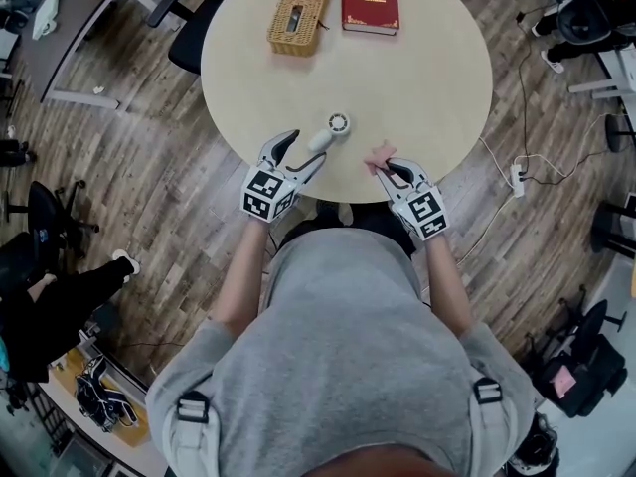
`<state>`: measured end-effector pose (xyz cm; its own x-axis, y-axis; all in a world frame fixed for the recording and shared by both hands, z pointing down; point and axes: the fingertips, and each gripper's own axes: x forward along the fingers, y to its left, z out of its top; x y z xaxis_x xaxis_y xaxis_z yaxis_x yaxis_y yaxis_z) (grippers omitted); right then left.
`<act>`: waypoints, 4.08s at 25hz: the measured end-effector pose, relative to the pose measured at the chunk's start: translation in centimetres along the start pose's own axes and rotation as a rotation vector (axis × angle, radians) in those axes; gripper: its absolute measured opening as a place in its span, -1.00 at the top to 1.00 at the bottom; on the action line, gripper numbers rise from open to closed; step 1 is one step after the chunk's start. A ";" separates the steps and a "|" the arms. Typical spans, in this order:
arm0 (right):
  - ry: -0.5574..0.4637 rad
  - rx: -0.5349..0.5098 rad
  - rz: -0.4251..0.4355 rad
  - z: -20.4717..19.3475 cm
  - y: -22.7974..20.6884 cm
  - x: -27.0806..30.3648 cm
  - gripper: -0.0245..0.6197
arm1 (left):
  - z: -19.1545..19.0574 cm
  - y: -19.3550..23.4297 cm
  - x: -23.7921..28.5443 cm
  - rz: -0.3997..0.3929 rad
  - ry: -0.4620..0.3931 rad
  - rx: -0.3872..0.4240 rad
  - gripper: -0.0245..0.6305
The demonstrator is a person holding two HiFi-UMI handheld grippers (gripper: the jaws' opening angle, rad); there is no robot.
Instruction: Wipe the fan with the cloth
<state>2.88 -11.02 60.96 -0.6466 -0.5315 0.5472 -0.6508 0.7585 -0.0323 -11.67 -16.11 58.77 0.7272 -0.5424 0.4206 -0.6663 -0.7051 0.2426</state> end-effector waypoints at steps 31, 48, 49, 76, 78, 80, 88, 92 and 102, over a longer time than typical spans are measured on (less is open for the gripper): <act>0.096 0.149 0.169 -7.5 -7.8 7.6 0.80 | -11.5 4.6 18.4 0.008 0.430 0.165 -0.18; 0.096 0.189 0.195 -8.0 -8.2 7.4 0.80 | -12.7 5.5 20.4 0.073 0.380 0.071 -0.18; 0.096 0.184 0.192 -7.9 -8.3 7.3 0.79 | -12.7 5.6 20.5 0.074 0.374 0.071 -0.18; -0.059 -0.075 0.216 4.9 1.1 5.5 0.79 | -4.2 -3.3 9.2 0.019 0.321 0.338 -0.21; -0.060 -0.114 0.217 5.6 2.1 5.7 0.80 | -3.5 -3.7 8.5 0.025 0.315 0.372 -0.21; -0.066 -0.146 0.213 6.2 2.8 5.8 0.80 | -2.8 -3.9 7.8 0.038 0.311 0.402 -0.21; -0.093 -0.254 0.187 8.7 5.1 5.7 0.79 | -1.5 -5.7 5.5 0.036 0.305 0.505 -0.21; -0.100 -0.282 0.197 9.9 6.4 5.7 0.79 | -1.1 -6.5 4.8 0.029 0.292 0.520 -0.21; -0.044 -0.261 0.272 9.0 8.4 4.0 0.80 | -0.6 -7.4 4.1 0.023 0.262 0.587 -0.21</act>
<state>-8.75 -10.16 55.33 -0.8022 -0.3087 0.5111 -0.3331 0.9418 0.0460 -3.87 -12.80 59.20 0.6001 -0.4829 0.6377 -0.4256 -0.8677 -0.2567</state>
